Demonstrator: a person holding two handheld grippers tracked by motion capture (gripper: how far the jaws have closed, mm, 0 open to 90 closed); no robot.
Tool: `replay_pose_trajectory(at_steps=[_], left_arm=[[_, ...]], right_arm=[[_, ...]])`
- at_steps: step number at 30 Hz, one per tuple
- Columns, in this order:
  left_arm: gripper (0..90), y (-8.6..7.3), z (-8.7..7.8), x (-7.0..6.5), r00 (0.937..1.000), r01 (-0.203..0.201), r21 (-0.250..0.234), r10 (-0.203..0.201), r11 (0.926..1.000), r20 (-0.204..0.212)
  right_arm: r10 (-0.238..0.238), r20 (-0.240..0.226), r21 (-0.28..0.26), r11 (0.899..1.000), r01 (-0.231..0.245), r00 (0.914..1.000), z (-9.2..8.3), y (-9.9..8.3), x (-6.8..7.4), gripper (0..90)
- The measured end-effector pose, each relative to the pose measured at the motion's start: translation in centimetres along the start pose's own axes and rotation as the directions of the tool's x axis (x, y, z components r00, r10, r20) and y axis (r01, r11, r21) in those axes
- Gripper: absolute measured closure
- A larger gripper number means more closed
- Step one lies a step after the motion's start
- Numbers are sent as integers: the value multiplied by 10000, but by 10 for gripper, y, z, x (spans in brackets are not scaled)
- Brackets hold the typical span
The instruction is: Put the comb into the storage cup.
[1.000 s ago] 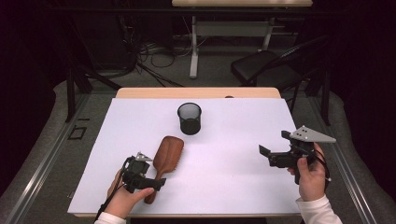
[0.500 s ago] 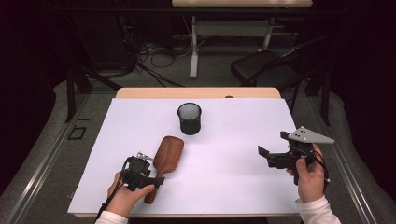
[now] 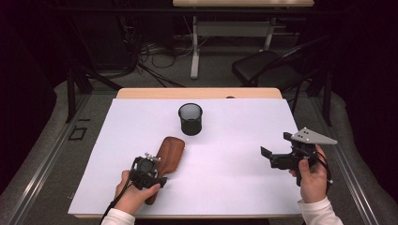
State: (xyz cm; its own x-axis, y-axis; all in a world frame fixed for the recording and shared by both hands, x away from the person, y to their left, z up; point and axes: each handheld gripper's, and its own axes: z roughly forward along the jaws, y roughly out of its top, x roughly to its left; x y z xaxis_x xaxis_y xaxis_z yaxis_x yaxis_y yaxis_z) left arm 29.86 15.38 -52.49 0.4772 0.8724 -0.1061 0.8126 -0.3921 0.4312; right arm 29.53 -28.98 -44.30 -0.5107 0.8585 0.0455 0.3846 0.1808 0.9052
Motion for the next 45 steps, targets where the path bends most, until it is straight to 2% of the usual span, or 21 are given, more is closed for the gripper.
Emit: replay_pose_trajectory(at_steps=[8, 11, 25, 36, 45], left_arm=[[531, 0, 1, 0, 9992, 88, -94, -92, 9999, -398], [551, 0, 2, 0, 9992, 157, -113, -162, 9998, -370], [663, 0, 8, -4, 9985, -30, 27, 32, 10000, -545], [693, 0, 11, -5, 9982, 70, 60, -66, 10000, -593], [721, -1, 11, 0, 9983, 215, -58, -218, 9998, -539]], right_arm=[[-28, 44, 12, 10000, 28, 10000, 0, 0, 1, 0], [-39, 27, 23, 10000, 39, 10000, 0, -1, 2, 0], [-36, 120, -39, 10000, 36, 9999, -4, -2, 1, 0], [-59, 112, -87, 9999, 60, 9999, -7, -3, 4, 0], [16, 69, -37, 10000, -16, 10000, -7, -5, 4, 0]])
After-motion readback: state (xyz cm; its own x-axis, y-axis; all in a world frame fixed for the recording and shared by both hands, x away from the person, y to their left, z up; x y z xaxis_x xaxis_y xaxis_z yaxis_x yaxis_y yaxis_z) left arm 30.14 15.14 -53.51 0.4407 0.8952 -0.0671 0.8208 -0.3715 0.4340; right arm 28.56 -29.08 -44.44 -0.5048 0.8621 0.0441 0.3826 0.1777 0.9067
